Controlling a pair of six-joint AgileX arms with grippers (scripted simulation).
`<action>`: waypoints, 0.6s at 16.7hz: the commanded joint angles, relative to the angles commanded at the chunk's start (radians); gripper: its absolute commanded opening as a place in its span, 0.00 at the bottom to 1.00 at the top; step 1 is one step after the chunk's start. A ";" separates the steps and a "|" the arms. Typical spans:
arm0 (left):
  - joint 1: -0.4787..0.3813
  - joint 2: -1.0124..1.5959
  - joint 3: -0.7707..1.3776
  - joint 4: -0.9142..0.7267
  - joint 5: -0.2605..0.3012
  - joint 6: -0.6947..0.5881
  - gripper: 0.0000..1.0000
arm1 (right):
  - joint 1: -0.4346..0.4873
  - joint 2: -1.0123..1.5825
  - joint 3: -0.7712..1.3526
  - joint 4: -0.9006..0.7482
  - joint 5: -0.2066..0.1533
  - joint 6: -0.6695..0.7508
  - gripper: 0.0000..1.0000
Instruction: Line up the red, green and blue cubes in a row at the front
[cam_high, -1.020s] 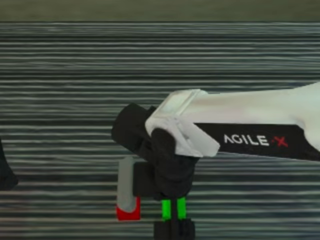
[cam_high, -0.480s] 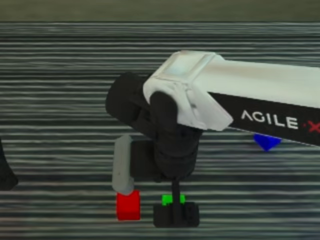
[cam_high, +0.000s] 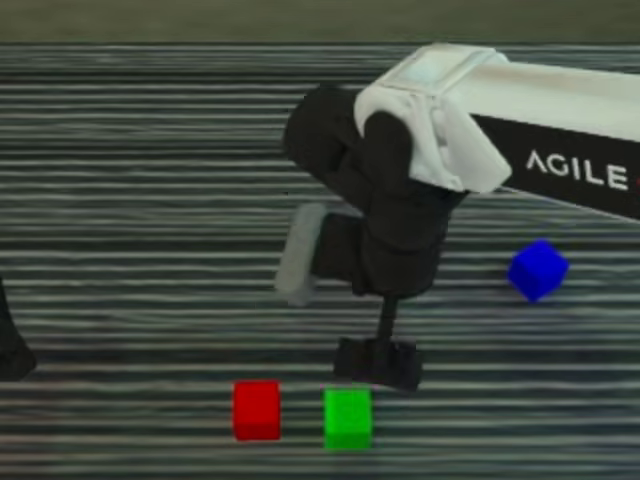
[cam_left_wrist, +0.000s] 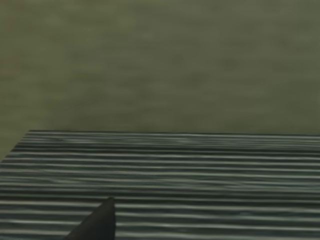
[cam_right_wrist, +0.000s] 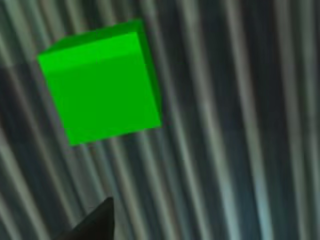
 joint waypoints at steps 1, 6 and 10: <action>0.000 0.000 0.000 0.000 0.000 0.000 1.00 | -0.063 0.005 0.001 0.002 0.000 0.029 1.00; 0.000 0.000 0.000 0.000 0.000 0.000 1.00 | -0.384 0.034 0.004 0.013 0.000 0.180 1.00; 0.000 0.000 0.000 0.000 0.000 0.000 1.00 | -0.487 0.039 0.010 0.024 0.002 0.243 1.00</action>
